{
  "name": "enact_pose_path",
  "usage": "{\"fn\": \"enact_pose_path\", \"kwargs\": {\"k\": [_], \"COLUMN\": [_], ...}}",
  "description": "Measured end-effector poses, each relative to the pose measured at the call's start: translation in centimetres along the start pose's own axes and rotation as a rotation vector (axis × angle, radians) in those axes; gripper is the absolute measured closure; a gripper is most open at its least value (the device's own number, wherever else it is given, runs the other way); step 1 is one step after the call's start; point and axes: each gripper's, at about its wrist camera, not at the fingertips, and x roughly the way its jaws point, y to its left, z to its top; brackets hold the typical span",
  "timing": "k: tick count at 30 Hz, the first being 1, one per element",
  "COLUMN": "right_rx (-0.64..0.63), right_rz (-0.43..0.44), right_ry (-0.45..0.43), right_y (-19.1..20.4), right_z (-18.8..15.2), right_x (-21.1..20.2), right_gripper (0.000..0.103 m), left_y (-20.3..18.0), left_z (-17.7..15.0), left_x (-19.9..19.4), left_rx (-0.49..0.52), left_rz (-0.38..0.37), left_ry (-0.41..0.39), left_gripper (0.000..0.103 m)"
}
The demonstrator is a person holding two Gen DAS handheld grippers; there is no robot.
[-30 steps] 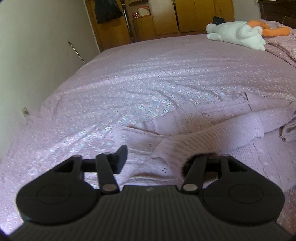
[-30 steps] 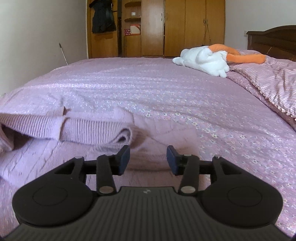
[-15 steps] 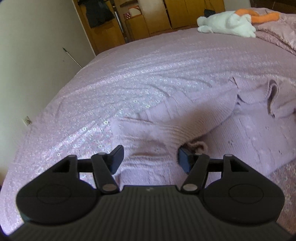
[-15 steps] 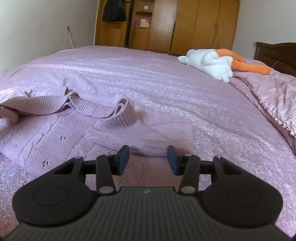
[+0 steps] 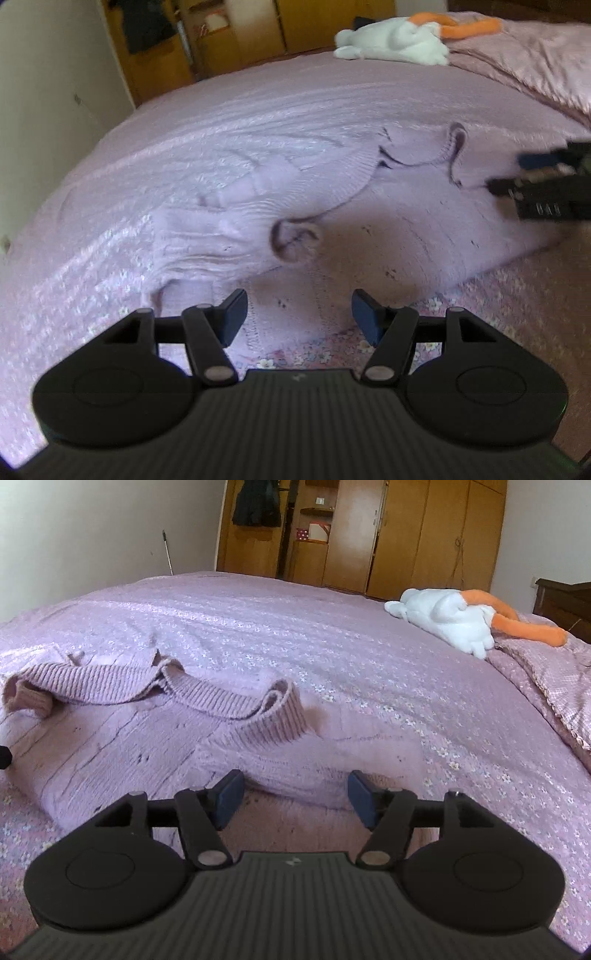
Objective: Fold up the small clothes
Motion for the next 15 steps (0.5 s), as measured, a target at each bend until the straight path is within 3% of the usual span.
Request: {"fn": "enact_pose_path", "kwargs": {"k": [7, 11, 12, 13, 14, 15], "right_rx": [-0.066, -0.104, -0.109, -0.112, -0.111, -0.106], "right_rz": [-0.022, -0.036, -0.029, -0.022, -0.033, -0.059], "right_ry": [-0.028, -0.054, -0.059, -0.059, -0.056, -0.060], "right_y": [0.3, 0.2, 0.0, -0.2, -0.4, -0.7], "right_z": [0.5, 0.8, 0.9, 1.1, 1.3, 1.5], "right_x": [1.5, 2.3, 2.5, 2.7, 2.8, 3.0], "right_gripper": [0.033, 0.035, 0.039, 0.056, 0.076, 0.082], "left_y": [-0.7, 0.5, 0.7, 1.1, 1.5, 2.1], "left_z": [0.8, 1.1, 1.1, 1.3, 1.7, 2.0], "left_x": [3.3, 4.6, 4.5, 4.6, 4.9, 5.1], "left_rx": [0.061, 0.062, 0.062, 0.065, 0.062, 0.048], "left_rz": [0.153, 0.169, 0.168, 0.158, 0.145, 0.139], "left_ry": [-0.033, -0.057, -0.067, -0.073, -0.061, -0.051], "left_gripper": [0.038, 0.038, 0.045, 0.075, 0.090, 0.090]}}
